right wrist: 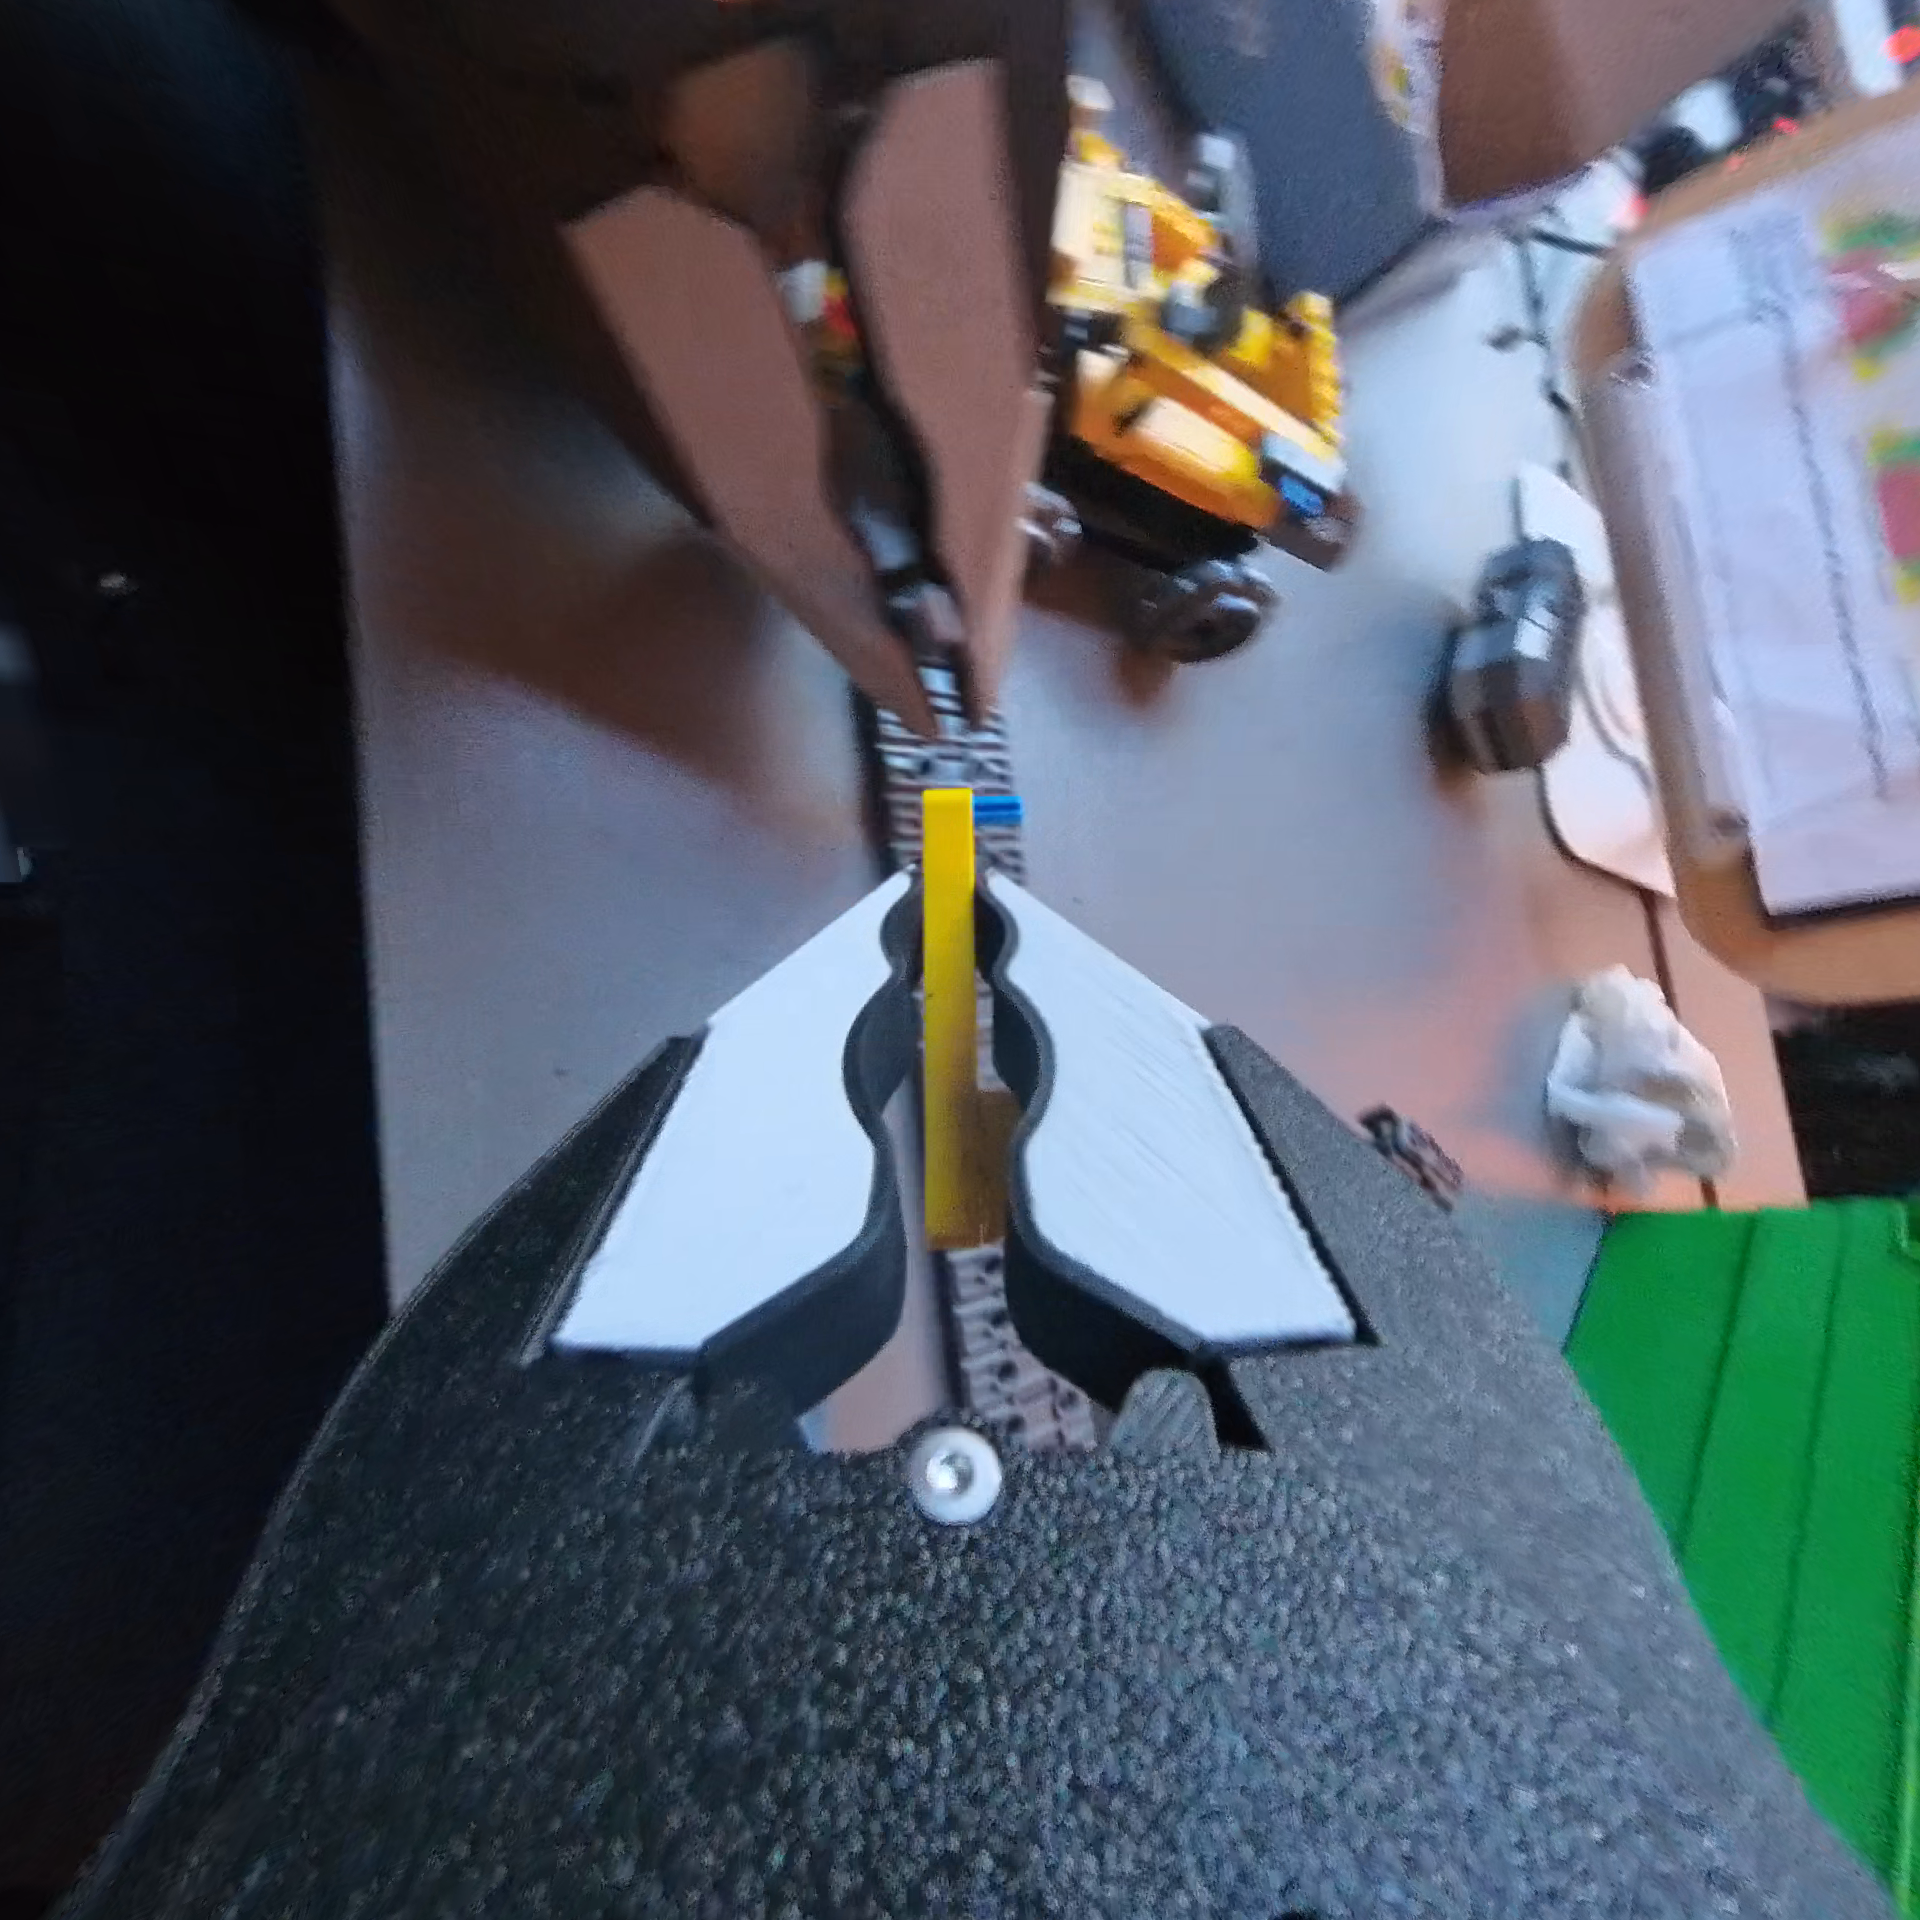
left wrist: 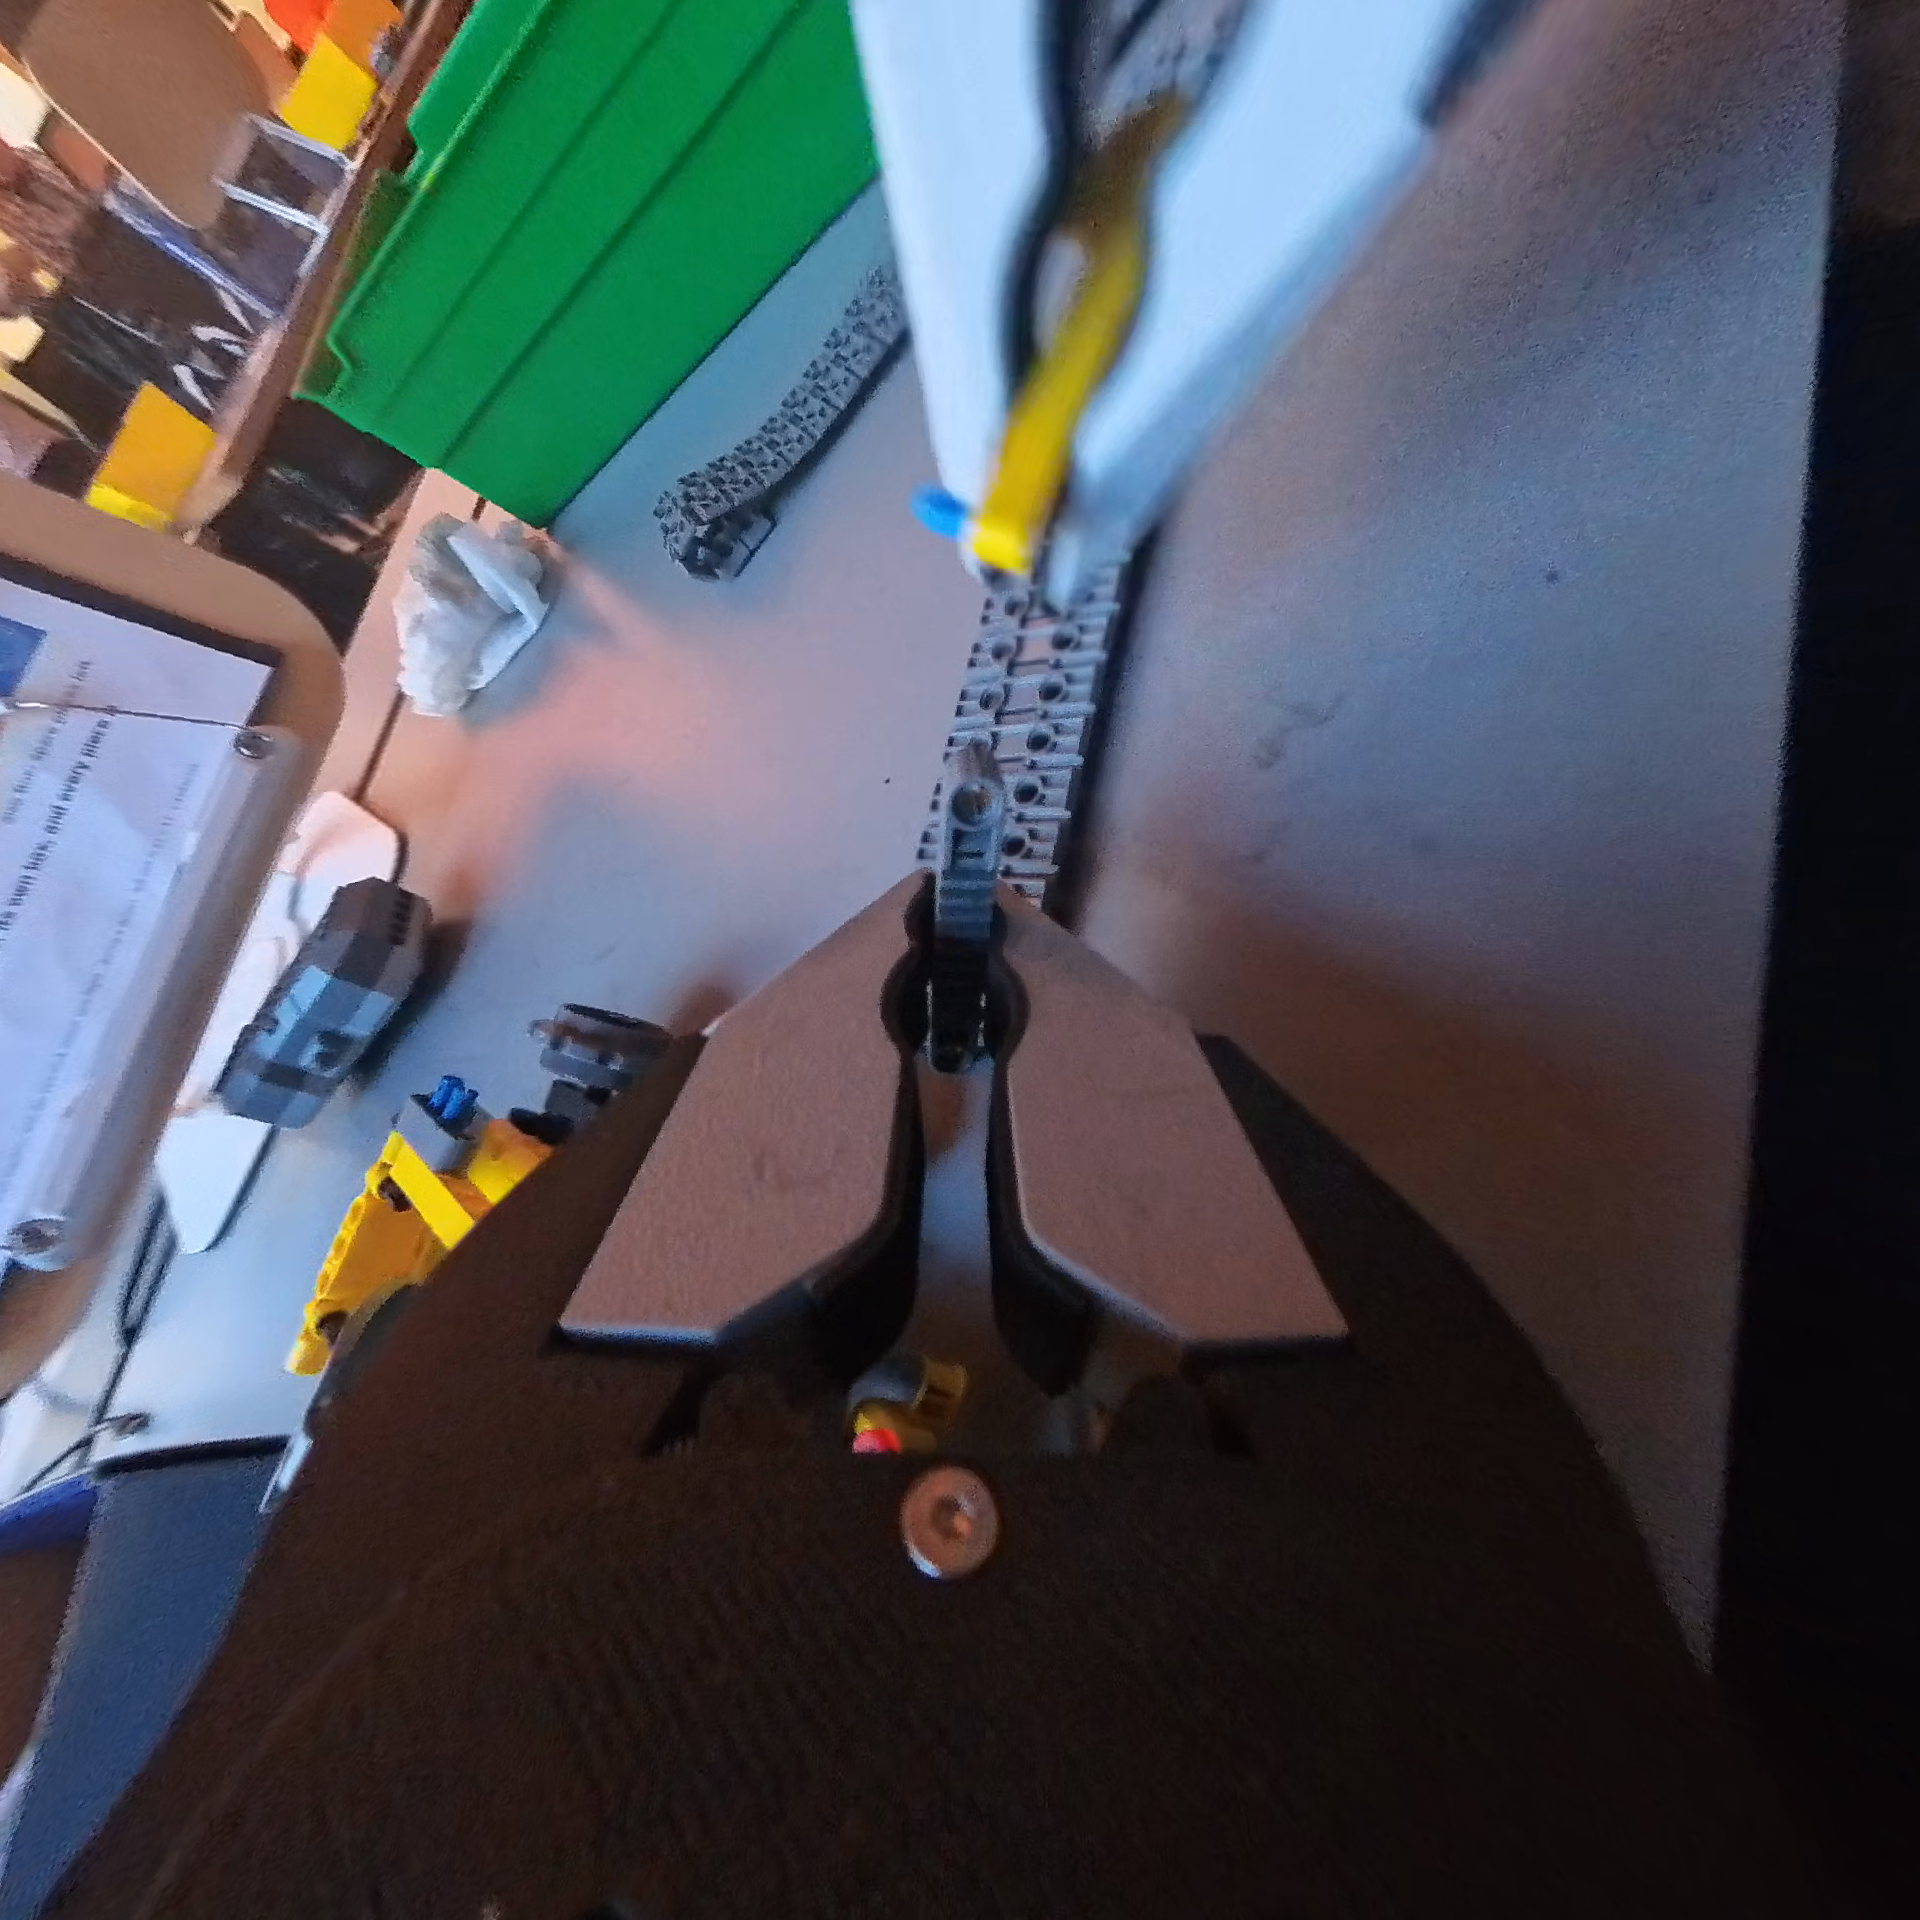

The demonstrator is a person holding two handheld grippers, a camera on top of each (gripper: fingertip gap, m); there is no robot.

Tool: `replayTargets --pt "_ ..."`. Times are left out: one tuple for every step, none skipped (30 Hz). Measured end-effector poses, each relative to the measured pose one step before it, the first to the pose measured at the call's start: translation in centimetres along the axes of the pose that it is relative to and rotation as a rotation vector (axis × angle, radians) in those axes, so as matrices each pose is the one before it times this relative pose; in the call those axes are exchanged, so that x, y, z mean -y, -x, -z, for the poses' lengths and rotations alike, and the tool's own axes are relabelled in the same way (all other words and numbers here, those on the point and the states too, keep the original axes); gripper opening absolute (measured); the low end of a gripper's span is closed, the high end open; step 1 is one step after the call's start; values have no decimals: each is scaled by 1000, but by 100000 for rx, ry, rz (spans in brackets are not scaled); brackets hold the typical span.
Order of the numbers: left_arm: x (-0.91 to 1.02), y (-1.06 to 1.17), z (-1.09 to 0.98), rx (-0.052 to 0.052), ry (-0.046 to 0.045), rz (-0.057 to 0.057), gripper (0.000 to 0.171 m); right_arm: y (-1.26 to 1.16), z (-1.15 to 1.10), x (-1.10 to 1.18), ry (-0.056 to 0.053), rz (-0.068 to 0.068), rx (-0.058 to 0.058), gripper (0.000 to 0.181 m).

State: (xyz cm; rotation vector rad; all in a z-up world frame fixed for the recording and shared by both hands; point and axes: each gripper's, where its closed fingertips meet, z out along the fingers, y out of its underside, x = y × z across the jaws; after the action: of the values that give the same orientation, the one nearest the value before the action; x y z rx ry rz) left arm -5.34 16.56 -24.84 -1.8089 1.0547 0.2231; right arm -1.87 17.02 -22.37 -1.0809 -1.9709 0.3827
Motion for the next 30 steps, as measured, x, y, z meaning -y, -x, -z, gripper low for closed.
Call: replayTargets --pt "-255 -178 -226 1141 2278 -3251 3 -1081 345 -370 -1193 -4352 -3297 5" --pt "-300 -342 -266 185 2678 -3583 3 -1027 250 -261 -1295 -4341 -2841 5" --pt "-186 -169 -214 980 2031 -2714 2 -896 141 -216 -1217 -4366 -2066 5" --pt "-15 -144 -123 609 1114 -1255 2 -805 22 -211 -876 -4467 -1881 5" --pt "143 -121 -56 -403 601 845 2 -749 -23 -154 -978 -4172 -2143 5" --pt "221 -250 -35 -2799 557 3399 3 -497 -55 -22 -1562 -3719 -1202 5" --pt "211 -612 -24 -6523 962 5224 2 -306 -69 18 -1528 -3954 -174 5" --pt "281 -118 -15 -3894 301 5990 9 -365 -77 -30 -1081 -4620 -420 5" --pt "377 98 51 -2674 -867 4852 20 -371 -49 54 -1475 -5312 -208 5" --pt "272 167 84 -2165 -611 3906 27 -237 -13 164 -2104 -5951 869 5" --pt "135 402 114 -448 -154 3149 32 -220 56 249 -2439 -6285 1049 6" --pt "114 420 146 170 -523 2454 36 -272 105 299 -2818 -6176 491 6" --pt "92 262 170 -334 -647 2354 39 -200 152 385 -3346 -6073 645 6" --pt "153 211 203 -133 -1185 2494 40 -36 169 486 -3977 -6506 1533 6" --pt "221 62 211 -683 -1642 2378 41 203 173 605 -4913 -7467 2833 6" --pt "315 -22 216 -726 -1944 2373 41 429 165 683 -5845 -8528 4237 5" --pt "400 -74 184 -747 -1902 2002 42 584 120 701 -6282 -9288 5288 5" --pt "406 -100 142 -560 -1491 1264 42 582 65 617 -6149 -9610 5494 5" --pt "377 49 117 450 -955 454 42 468 1 457 -5462 -9218 4971 6" --pt "295 24 74 469 -540 -398 43 322 -33 255 -4228 -8040 4222 6" --pt "275 -102 45 -403 -551 -144 43 181 -36 119 -3115 -6377 3311 6" --pt "338 -296 38 -1709 -1070 828 43 53 -29 56 -2382 -4436 2147 5" --pt "356 -318 24 -1960 -1467 1604 43 12 -25 -2 -1876 -2878 1226 5" --pt "331 -320 0 -1983 -1576 1820 43 120 -58 -37 -1393 -2079 1244 5" --pt "292 -269 -43 -1754 -1400 1640 43 276 -112 -89 -954 -1697 1652 5" --pt "181 -95 -74 -609 -995 898 43 353 -195 -166 -520 -1421 1685 5" --pt "118 43 -98 319 -721 44 43 376 -255 -248 -21 -1137 1491 5" --pt "111 23 -114 251 -757 -157 42 383 -301 -276 116 -806 1259 5" --pt "125 -69 -75 -276 -665 202 41 453 -330 -273 48 -423 1564 5" --pt "153 -21 -7 59 -869 166 41 531 -353 -314 413 -299 2108 5"
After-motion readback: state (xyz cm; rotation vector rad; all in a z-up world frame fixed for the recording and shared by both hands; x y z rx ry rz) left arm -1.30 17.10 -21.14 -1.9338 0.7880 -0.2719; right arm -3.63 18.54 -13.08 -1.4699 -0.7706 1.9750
